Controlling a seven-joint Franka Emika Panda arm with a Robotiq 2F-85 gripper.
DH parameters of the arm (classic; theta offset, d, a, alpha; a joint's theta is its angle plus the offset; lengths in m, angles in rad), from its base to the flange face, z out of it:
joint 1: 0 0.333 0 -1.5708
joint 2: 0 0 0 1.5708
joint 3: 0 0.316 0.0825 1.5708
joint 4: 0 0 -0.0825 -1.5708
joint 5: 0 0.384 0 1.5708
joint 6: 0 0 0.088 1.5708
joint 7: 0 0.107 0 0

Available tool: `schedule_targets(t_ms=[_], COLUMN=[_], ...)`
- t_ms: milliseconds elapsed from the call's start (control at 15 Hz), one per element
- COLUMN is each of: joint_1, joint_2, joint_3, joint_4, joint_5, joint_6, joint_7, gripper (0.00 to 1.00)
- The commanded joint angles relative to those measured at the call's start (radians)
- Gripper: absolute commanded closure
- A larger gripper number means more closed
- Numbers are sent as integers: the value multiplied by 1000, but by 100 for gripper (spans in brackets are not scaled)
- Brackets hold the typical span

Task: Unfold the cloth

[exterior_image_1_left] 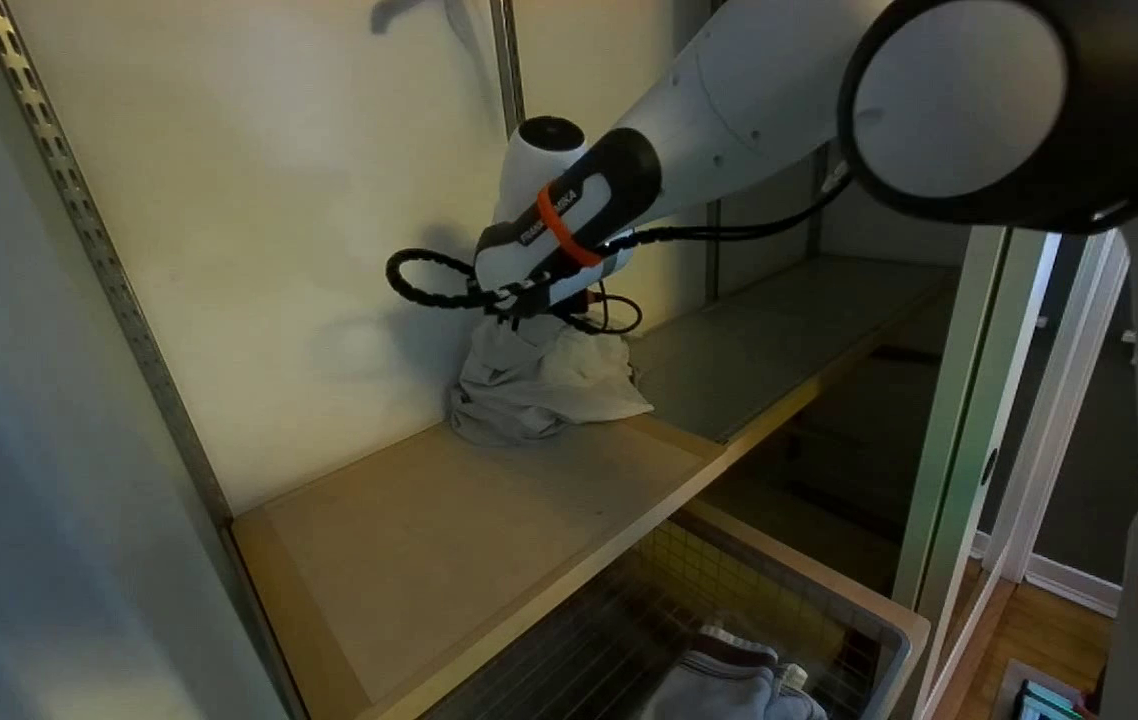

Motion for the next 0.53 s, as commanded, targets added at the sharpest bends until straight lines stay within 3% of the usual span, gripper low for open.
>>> schedule_targets(t_ms=[0, 133, 333, 400, 467], joint_1=[78, 95, 131, 24, 34], joint_2=[-207, -296, -441, -477, -514], joint_3=[-15, 6, 58, 198, 221], joint_4=[-247, -338, -490, -531, -557], joint_5=[-163, -240, -187, -89, -22], joint_6=[10, -21, -96, -109, -137], joint_7=[32, 43, -47, -136, -192], gripper=[99, 99, 99, 99, 99])
